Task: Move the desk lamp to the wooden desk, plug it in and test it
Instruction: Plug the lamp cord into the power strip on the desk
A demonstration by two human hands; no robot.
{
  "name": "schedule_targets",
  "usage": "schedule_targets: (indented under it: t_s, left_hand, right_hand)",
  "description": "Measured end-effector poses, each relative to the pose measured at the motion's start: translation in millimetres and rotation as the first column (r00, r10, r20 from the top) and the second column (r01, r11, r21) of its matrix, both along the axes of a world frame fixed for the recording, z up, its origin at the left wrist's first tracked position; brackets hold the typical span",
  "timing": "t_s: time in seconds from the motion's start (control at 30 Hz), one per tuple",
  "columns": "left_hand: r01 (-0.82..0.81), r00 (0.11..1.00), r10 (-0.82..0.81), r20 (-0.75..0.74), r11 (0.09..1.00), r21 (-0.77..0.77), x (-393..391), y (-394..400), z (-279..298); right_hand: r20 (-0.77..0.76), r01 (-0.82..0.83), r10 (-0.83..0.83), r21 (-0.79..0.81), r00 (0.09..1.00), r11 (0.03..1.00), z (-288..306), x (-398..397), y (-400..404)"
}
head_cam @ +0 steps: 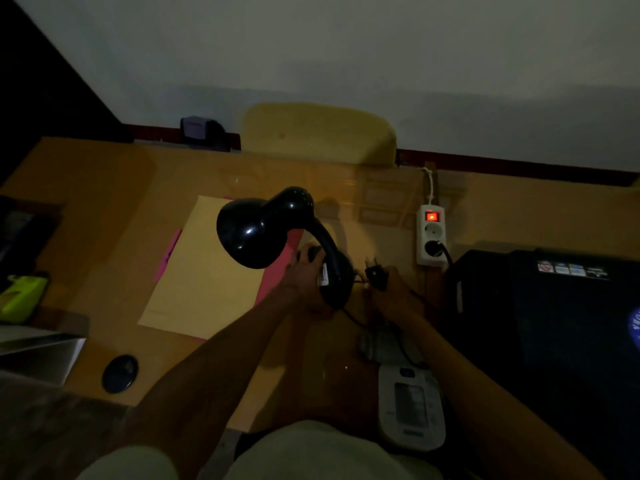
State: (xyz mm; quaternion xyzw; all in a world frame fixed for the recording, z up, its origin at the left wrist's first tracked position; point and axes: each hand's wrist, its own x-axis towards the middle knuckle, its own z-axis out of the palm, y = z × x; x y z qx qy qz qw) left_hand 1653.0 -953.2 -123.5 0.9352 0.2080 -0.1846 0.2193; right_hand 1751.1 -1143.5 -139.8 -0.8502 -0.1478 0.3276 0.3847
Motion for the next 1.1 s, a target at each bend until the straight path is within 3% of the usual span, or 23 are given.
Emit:
schedule_targets:
  t_s: [0.23,0.37,0.5,0.7,0.97,1.1]
  left_hand:
    - [-0.011,0.999,0.015,-0.043,0.996,0.083,13.8,27.0,14.2]
    - [-0.024,0.997,0.032,-0.070,0.993,0.112,7.4,29.4,13.1]
    - [-0.029,0.993,0.041,-0.115,0.995,0.098,3.2,19.9,5.6]
    - [-0.041,0.995,0.048,-0.084,0.996,0.076,4.9,3.3,-4.2]
    - [0.007,0.999,-0.004,-0.044,0.997,0.074,-3.0,-7.4,-12.7]
    - [0.003,0.997,0.005,-0.077,0.995,0.097,-8.4,-17.9,-7.7]
  right_hand:
    - [0.141,-0.072,0.068,0.025,0.988,0.997,0.5,-1.2,-5.1]
    - [0.187,-0.177,0.193,-0.099,0.963,0.979,3.5,5.6,-17.6]
    - [0.206,-0.173,0.215,-0.202,0.955,0.964,22.0,27.6,-22.7]
    - [0.173,0.042,-0.037,-0.022,0.984,0.999,47.5,43.4,-13.8]
    - [0.132,0.059,-0.058,-0.006,0.990,0.998,54.1,42.5,-9.6]
    - [0.087,0.085,-0.096,0.123,0.992,0.989,81.7,52.2,-4.2]
